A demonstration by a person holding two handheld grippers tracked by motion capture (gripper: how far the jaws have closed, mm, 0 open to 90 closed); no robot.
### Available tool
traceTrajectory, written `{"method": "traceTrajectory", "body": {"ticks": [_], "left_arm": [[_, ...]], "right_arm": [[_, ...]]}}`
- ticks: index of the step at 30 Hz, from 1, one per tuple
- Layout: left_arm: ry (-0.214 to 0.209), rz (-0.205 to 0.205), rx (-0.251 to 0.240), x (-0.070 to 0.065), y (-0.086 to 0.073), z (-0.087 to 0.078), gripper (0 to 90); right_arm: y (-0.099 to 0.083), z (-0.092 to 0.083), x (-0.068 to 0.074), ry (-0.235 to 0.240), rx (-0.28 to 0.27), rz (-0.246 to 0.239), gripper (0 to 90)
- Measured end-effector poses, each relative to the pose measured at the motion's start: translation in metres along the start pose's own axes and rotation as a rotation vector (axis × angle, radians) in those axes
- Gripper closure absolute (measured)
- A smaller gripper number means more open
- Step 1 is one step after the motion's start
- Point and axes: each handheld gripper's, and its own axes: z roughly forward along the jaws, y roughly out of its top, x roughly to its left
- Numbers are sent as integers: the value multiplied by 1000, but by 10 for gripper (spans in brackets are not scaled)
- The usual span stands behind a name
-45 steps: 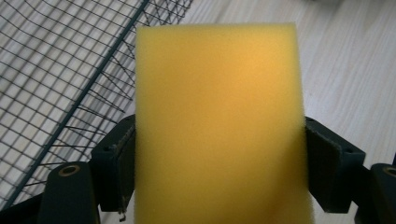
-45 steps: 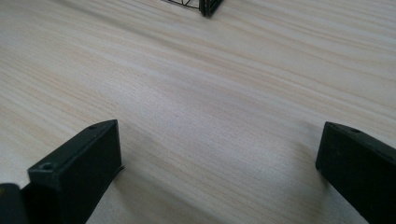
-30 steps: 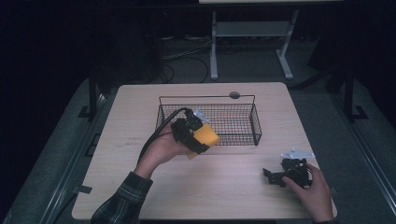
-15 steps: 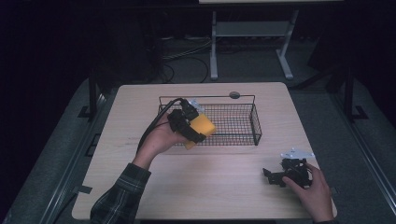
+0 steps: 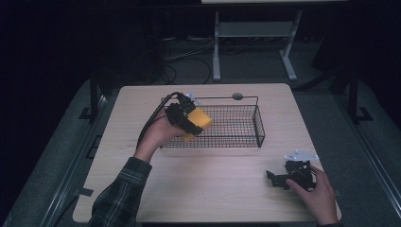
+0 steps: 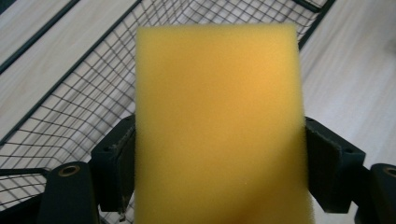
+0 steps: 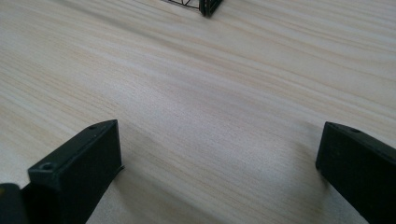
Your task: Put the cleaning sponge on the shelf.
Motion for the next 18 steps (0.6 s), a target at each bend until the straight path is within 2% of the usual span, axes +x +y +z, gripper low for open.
{"method": "traceTrajectory", "body": {"ticks": [9, 18], "left_arm": [[41, -35, -3, 17, -1, 1, 227], [68, -94, 6, 34, -5, 10, 228]], "right_arm": [[0, 0, 0, 0, 0, 1, 0], [0, 0, 0, 0, 0, 1, 0]]}}
